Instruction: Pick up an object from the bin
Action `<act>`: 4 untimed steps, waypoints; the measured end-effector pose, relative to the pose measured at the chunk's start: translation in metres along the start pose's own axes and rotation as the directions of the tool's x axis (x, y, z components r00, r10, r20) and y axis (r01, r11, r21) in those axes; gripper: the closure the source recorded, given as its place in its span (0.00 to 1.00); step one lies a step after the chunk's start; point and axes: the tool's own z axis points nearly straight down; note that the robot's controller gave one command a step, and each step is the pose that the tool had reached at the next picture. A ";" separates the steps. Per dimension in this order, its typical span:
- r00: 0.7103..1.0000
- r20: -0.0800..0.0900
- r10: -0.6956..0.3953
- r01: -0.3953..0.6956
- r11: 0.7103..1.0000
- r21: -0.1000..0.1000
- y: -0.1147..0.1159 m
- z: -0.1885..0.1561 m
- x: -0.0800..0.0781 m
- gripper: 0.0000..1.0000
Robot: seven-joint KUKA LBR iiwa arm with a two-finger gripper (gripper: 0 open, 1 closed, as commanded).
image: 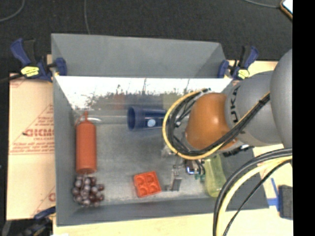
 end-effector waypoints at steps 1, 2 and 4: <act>0.986 0.006 -0.165 0.165 0.986 -0.005 0.071 -0.002 0.037 0.00; 0.999 0.004 -0.054 0.054 0.999 0.001 0.057 0.001 0.007 0.00; 0.986 0.008 -0.169 0.169 0.986 -0.006 0.123 0.004 0.016 1.00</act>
Offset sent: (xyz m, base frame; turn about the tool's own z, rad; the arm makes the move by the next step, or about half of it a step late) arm -0.0020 0.0556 -0.0015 -0.0368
